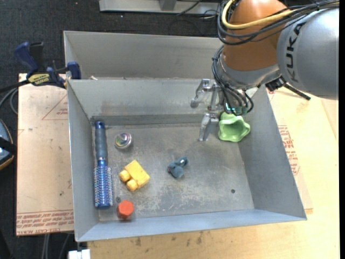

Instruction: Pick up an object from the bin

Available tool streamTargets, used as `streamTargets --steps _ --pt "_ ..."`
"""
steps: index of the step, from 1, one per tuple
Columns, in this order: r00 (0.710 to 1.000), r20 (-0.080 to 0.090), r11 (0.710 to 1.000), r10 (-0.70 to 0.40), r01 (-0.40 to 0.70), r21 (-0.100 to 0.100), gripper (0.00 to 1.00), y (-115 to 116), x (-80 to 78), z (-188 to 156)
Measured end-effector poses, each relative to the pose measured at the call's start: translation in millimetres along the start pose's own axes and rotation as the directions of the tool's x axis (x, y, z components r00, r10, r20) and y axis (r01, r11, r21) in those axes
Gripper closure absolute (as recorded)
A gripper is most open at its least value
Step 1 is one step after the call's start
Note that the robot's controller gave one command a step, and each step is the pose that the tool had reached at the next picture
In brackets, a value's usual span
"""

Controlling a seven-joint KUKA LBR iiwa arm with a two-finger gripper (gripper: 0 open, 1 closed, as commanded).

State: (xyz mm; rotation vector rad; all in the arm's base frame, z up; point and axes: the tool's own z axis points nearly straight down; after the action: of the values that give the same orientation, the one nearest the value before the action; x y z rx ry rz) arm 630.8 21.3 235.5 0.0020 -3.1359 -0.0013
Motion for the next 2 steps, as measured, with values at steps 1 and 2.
streamTargets --steps 1,2 --pt "0.977 0.0 0.977 -0.213 0.213 -0.001 0.0 24 26.3 121" --pt "0.926 0.019 0.926 -0.378 0.378 0.002 0.0 -24 54.3 156"
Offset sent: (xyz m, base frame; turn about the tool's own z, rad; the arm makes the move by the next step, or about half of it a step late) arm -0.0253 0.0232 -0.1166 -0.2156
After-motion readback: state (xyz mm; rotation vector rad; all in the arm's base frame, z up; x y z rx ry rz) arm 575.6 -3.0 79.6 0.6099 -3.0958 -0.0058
